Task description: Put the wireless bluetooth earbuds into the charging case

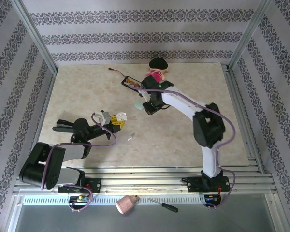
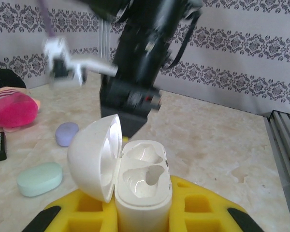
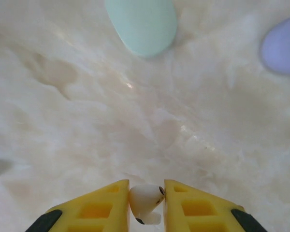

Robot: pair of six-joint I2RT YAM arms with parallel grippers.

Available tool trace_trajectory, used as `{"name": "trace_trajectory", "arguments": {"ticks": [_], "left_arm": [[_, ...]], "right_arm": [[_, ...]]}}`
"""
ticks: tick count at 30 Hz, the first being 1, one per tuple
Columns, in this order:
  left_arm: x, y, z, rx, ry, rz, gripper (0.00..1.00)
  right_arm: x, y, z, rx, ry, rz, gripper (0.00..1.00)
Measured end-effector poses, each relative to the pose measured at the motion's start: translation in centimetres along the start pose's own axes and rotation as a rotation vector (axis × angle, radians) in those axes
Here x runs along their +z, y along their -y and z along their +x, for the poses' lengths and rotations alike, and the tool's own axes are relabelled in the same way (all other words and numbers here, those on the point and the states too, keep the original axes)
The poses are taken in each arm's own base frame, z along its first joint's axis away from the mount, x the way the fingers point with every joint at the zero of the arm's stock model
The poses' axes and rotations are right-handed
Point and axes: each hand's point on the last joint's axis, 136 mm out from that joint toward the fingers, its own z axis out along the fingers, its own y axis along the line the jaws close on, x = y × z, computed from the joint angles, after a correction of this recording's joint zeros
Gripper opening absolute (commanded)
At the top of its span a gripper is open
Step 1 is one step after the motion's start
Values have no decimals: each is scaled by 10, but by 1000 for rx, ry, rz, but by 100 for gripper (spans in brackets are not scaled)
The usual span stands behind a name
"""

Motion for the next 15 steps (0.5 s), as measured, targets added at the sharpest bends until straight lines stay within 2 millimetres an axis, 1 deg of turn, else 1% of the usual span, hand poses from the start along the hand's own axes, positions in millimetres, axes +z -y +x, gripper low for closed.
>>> {"name": "trace_trajectory", "arguments": {"ticks": [3, 7, 10, 15], "left_arm": [[2, -4, -2, 0, 20, -14, 3], [4, -7, -4, -1, 37, -31, 3], [7, -8, -10, 13, 54, -37, 3], [12, -9, -21, 38, 82, -43, 3]], "right_arm": [[-38, -11, -13, 39, 179, -68, 20], [-78, -28, -30, 80, 364, -190, 21], [-101, -42, -42, 92, 461, -281, 21], [-124, -67, -51, 111, 562, -434, 22]]}}
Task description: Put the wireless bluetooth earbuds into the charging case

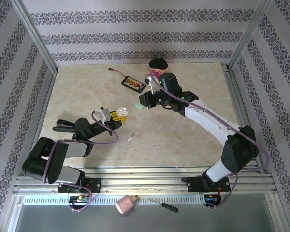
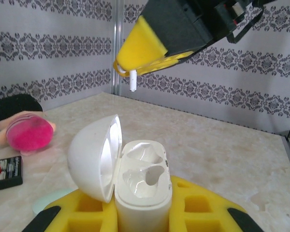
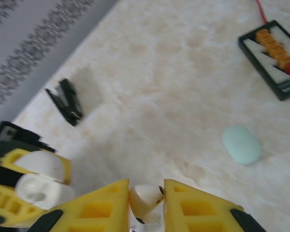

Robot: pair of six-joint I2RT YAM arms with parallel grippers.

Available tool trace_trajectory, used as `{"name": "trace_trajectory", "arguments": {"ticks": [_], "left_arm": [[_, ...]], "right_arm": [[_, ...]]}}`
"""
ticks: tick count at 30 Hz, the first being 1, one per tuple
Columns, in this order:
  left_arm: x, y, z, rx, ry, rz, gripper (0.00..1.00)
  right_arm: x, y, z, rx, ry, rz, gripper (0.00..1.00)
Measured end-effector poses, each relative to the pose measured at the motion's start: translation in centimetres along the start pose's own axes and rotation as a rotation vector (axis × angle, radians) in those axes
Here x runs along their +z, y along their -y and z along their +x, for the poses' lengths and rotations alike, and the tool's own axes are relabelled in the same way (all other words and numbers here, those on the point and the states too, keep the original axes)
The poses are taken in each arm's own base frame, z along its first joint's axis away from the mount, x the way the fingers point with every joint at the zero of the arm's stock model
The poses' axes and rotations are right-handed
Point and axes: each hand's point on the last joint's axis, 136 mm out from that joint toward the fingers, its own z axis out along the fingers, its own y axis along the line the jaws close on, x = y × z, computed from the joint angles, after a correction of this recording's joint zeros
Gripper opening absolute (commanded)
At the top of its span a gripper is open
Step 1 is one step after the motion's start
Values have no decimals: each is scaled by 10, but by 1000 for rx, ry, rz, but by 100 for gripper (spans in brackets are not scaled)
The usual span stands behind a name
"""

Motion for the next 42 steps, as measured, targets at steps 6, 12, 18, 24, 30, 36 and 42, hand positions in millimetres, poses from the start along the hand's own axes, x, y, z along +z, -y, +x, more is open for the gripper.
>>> {"name": "trace_trajectory", "arguments": {"ticks": [6, 12, 18, 24, 30, 36, 42], "left_arm": [[3, 1, -5, 12, 14, 3, 3], [5, -2, -8, 17, 21, -14, 3], [6, -7, -13, 29, 34, -34, 2], [6, -8, -13, 29, 34, -37, 3], [6, -8, -13, 29, 34, -37, 3], [6, -8, -13, 28, 34, -37, 2], [6, -9, -13, 27, 34, -44, 2]], "right_arm": [[3, -42, -8, 16, 34, -163, 22], [7, -71, 0, -6, 9, -244, 22], [13, -83, 9, -15, -19, -275, 22], [23, -78, 16, -4, -44, -270, 21], [28, -77, 13, -3, -39, -272, 21], [35, -75, 12, 9, -41, -273, 21], [38, -74, 11, 9, -42, -272, 21]]}}
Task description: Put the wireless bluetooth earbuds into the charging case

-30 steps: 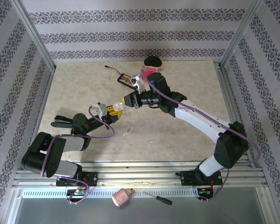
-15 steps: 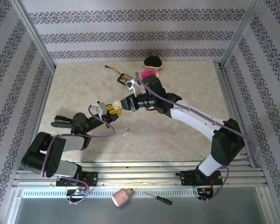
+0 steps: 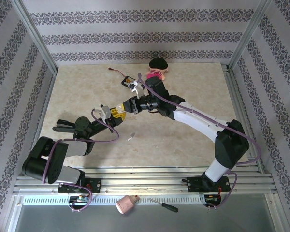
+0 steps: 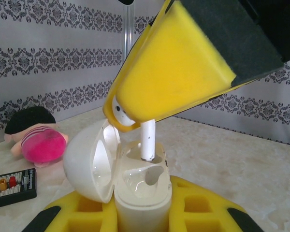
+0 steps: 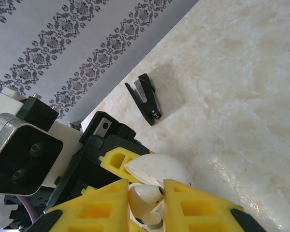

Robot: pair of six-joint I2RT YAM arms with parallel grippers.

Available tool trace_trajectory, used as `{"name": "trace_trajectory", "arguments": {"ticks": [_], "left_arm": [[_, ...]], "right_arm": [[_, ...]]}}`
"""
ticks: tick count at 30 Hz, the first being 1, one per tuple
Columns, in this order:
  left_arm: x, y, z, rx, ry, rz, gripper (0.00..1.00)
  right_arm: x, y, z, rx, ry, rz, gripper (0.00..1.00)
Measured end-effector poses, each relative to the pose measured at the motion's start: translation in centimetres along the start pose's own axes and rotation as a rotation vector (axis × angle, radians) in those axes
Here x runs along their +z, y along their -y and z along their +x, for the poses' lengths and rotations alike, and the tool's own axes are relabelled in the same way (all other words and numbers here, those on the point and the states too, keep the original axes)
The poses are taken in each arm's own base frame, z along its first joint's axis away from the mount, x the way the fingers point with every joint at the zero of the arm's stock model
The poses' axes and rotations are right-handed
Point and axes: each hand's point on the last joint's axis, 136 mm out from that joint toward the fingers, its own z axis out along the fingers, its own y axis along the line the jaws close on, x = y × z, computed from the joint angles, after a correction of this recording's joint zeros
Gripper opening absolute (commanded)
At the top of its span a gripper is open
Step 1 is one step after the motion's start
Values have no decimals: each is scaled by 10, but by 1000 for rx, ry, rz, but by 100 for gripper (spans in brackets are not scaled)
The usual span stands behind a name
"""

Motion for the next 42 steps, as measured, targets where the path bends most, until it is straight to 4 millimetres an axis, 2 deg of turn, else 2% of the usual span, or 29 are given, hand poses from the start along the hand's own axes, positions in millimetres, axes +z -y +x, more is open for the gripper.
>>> {"name": "trace_trajectory", "arguments": {"ticks": [19, 26, 37, 42], "left_arm": [[-1, -8, -1, 0, 7, -49, 2], [-1, -10, 1, -8, -1, -62, 2], [-1, -11, 2, -10, -3, -66, 2], [-1, -11, 0, -3, 4, -64, 2]], "right_arm": [[6, 2, 2, -27, 0, 33, 22], [11, 6, 3, -39, -8, 74, 32], [8, 7, 2, -58, -7, 110, 41], [1, 13, 3, -70, -11, 161, 53]]}}
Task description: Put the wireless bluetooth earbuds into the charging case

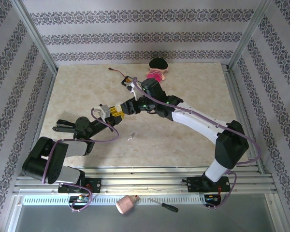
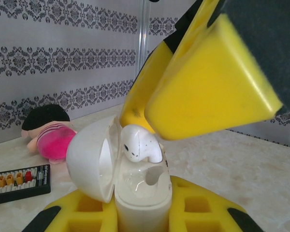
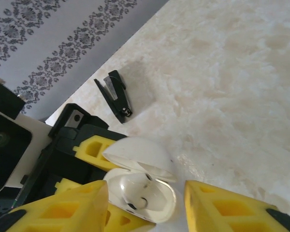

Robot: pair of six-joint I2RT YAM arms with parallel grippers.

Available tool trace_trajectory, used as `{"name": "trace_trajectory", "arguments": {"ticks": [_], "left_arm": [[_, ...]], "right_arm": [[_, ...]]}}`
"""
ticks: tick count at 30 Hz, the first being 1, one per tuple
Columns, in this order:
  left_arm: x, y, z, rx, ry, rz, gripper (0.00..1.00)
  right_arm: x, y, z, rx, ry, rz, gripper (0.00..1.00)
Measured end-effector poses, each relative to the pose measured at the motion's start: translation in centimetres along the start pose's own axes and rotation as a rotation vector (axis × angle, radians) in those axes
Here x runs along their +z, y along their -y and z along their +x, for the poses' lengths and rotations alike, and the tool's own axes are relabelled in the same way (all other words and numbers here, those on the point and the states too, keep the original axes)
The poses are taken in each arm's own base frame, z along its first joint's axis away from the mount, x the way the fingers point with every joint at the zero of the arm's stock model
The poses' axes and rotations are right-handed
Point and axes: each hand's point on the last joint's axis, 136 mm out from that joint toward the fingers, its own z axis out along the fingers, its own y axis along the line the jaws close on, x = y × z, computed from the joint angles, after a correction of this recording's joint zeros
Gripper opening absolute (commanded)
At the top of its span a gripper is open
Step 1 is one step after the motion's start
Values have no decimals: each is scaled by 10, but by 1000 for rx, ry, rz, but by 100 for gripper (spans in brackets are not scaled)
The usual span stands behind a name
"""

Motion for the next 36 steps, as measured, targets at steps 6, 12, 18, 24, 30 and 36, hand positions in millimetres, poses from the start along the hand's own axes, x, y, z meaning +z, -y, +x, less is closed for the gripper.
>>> {"name": "trace_trajectory", "arguments": {"ticks": [6, 12, 18, 24, 30, 36], "left_arm": [[0, 0, -1, 4, 5, 1, 2], [0, 0, 2, -2, -3, 0, 2], [0, -1, 2, 1, -3, 0, 2], [0, -1, 2, 1, -3, 0, 2], [0, -1, 2, 1, -3, 0, 2], [0, -1, 2, 12, -3, -6, 2]], "right_arm": [[-1, 8, 4, 3, -16, 50, 62], [-2, 2, -5, -5, -18, 61, 64], [-2, 7, -5, -1, -28, 104, 63], [1, 19, 5, 16, -67, 158, 62], [0, 22, 6, 28, -69, 175, 61], [-4, 15, 8, 25, -51, 138, 66]]}}
